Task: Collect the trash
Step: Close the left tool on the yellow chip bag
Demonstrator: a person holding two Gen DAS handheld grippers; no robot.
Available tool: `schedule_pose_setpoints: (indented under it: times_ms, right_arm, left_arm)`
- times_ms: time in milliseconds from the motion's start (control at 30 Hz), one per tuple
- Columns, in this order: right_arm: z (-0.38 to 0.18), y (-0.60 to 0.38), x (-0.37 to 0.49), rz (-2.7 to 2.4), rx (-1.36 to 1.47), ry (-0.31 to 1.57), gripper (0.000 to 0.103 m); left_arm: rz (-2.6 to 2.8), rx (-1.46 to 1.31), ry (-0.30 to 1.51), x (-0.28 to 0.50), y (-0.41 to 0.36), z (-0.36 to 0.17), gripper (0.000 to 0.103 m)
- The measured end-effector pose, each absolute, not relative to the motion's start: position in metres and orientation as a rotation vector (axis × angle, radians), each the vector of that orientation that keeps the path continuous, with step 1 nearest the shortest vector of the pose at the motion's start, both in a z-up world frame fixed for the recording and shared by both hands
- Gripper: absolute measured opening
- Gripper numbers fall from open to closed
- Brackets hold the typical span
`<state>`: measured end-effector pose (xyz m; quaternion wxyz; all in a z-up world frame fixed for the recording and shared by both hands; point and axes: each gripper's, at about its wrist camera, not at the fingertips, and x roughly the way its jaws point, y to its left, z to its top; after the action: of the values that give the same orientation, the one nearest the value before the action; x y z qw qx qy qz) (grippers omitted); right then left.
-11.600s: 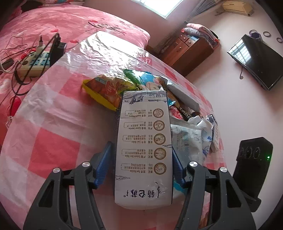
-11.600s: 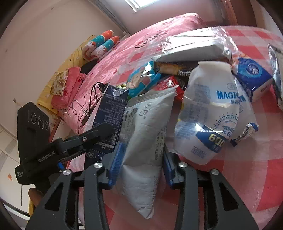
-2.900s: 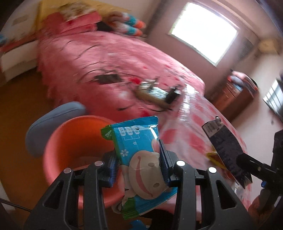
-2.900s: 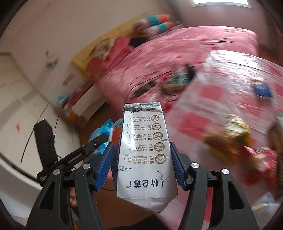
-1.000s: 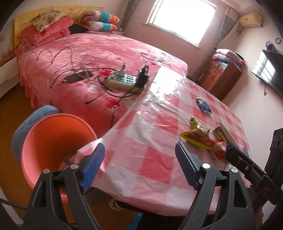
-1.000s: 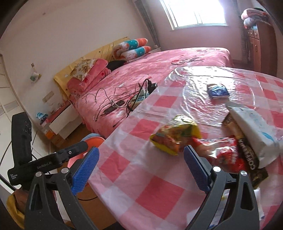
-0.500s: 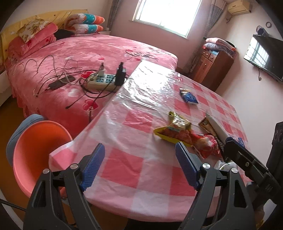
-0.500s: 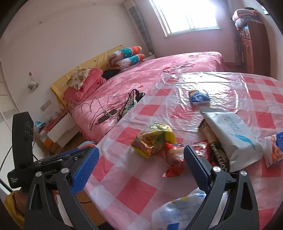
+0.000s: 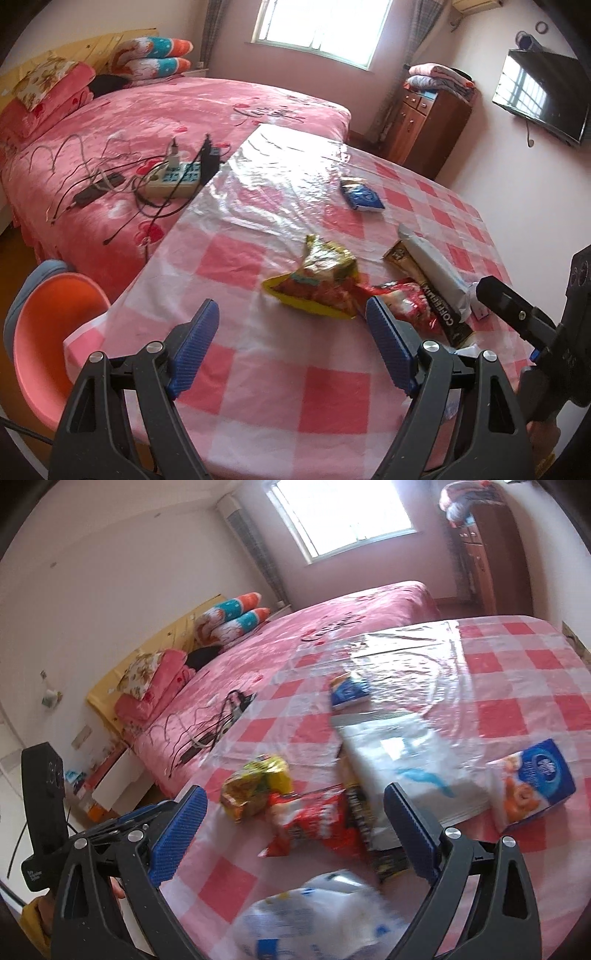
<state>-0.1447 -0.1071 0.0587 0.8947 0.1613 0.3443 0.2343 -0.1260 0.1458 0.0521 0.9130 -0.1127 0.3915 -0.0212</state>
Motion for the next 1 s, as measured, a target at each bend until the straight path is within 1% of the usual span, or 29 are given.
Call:
schedule_pose_setpoints:
  times_ms: [467, 633, 1000]
  right_arm:
    - [0.039, -0.152, -0.107, 0.423, 0.389, 0.796, 0.095]
    - [0.034, -0.152, -0.092, 0.459, 0.405, 0.821, 0.095]
    - [0.035, -0.131, -0.075, 0.491, 0.294, 0.829, 0.095]
  left_arm:
    - [-0.108, -0.135, 0.853, -0.087, 0.117, 0.046, 0.082]
    - [-0.110, -0.116, 0.878, -0.074, 0.115, 0.038, 0.082]
    - [-0.125, -0.096, 0.924, -0.050, 0.116, 0.021, 0.082]
